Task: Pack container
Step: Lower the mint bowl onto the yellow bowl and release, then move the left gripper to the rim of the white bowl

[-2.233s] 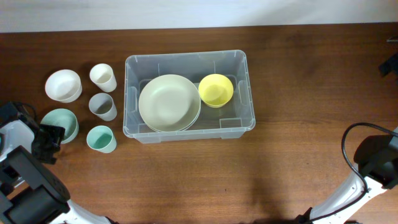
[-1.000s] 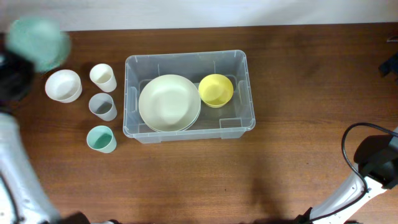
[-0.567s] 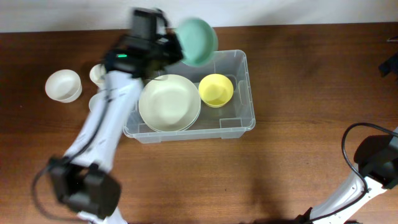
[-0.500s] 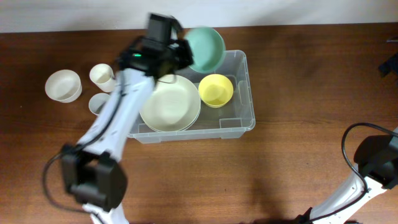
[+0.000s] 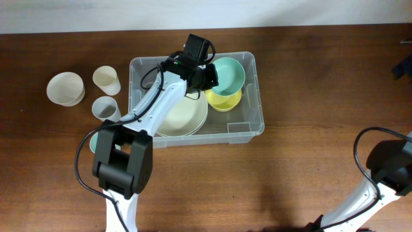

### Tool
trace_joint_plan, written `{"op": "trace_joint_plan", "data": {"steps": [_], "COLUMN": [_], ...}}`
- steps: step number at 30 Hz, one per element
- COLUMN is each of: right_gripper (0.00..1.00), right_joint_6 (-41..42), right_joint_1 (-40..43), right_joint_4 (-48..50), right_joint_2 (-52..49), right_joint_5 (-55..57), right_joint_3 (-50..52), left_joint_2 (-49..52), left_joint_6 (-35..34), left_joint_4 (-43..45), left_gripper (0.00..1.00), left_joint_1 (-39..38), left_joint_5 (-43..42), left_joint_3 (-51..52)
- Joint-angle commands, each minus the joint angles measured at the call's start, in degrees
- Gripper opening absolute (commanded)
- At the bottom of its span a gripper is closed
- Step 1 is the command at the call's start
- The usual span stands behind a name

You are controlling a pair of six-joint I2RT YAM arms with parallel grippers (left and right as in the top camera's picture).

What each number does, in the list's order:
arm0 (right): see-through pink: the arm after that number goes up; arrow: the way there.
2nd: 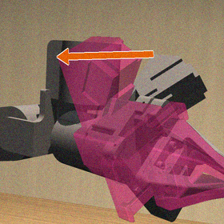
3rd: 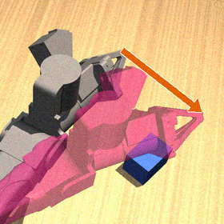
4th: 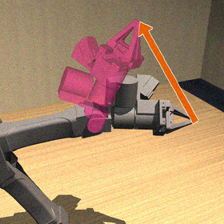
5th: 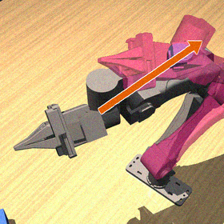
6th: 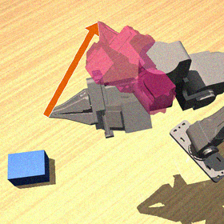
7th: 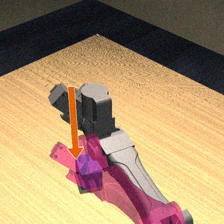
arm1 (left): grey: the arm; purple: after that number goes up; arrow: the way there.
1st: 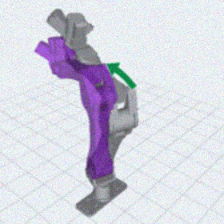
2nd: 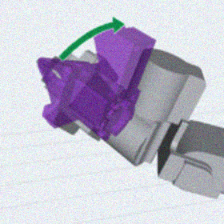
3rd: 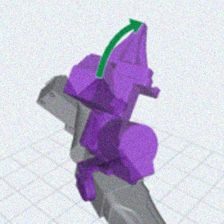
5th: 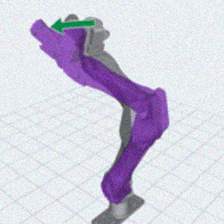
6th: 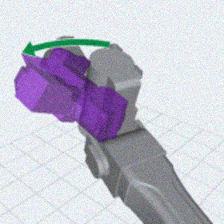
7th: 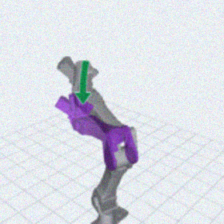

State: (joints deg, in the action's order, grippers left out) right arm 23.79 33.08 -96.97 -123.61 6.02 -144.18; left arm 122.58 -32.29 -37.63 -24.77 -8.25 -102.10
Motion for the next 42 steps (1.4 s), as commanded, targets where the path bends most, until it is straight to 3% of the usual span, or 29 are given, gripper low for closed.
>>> {"op": "trace_joint_plan", "data": {"steps": [1, 7, 13, 18, 23, 26, 27, 29, 31, 42], "right_gripper": [0.99, 0.99, 0.99, 0.99, 0.99, 0.99, 0.99, 0.99, 0.99, 0.99], "right_joint_6": [0.24, 0.24, 0.24, 0.24, 0.24, 0.24, 0.24, 0.24, 0.24, 0.24], "right_joint_1": [-0.07, -0.04, -0.07, -0.07, -0.04, -0.07, -0.07, -0.07, -0.04, -0.07], "right_joint_4": [-0.11, -0.11, -0.13, -0.11, -0.11, -0.11, -0.11, -0.11, -0.11, -0.11], "right_joint_2": [0.24, 0.24, 0.24, 0.24, 0.24, 0.24, 0.24, 0.24, 0.24, 0.24], "right_joint_5": [0.68, 0.68, 0.68, 0.68, 0.68, 0.68, 0.68, 0.68, 0.68, 0.68], "right_joint_3": [0.28, 0.28, 0.28, 0.28, 0.28, 0.28, 0.28, 0.28, 0.28, 0.28], "left_joint_2": [0.74, 0.74, 0.74, 0.66, -0.5, -1.95, -2.36, -3.26, -4.07, -4.17], "left_joint_6": [1.18, 1.2, 2.47, 3.19, 6.69, 9.46, 9.51, 9.49, 9.46, 2.78], "left_joint_4": [-0.31, -1.4, -1.84, -1.84, -5.42, -11.04, -13.11, -17.68, -21.33, -27.63], "left_gripper": [0.01, 0.07, 0.38, 0.43, 0.5, 0.52, 0.58, 0.81, 0.97, 0.99], "left_joint_1": [0.17, 0.17, 0.15, 0.28, 3.08, 6.78, 8.2, 11.85, 16.11, 43.56], "left_joint_5": [1.27, 2.14, 2.08, 1.57, -0.31, 0.09, 1.16, 4.33, 7.04, 7.37], "left_joint_3": [0.17, 0.17, 0.17, -0.55, -8.17, -15.65, -17.9, -22.34, -25.42, -23.91]}}
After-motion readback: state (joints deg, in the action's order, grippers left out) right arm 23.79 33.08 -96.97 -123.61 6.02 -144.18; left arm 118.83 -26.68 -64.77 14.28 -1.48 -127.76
